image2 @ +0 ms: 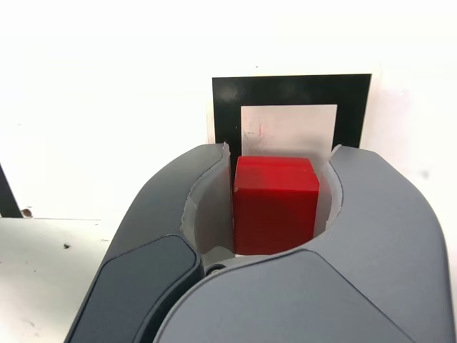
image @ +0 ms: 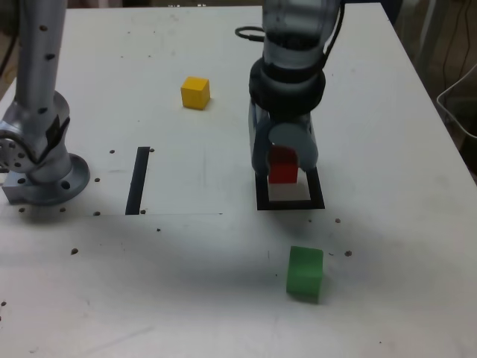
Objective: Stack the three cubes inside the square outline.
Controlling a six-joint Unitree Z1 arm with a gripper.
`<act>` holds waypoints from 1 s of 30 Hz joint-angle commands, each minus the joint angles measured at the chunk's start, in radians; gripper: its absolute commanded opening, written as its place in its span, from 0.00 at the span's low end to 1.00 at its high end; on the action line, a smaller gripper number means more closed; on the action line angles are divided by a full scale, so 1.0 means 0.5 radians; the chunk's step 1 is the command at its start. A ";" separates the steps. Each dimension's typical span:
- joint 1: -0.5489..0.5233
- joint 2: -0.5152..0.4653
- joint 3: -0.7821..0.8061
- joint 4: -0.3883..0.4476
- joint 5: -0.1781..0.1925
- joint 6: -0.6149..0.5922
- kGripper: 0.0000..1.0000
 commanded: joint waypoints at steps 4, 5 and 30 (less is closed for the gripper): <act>-0.004 0.031 -0.020 -0.003 0.015 -0.003 0.38; -0.004 0.033 -0.022 -0.002 0.016 -0.002 0.38; 0.038 0.086 0.041 -0.124 0.006 0.047 0.59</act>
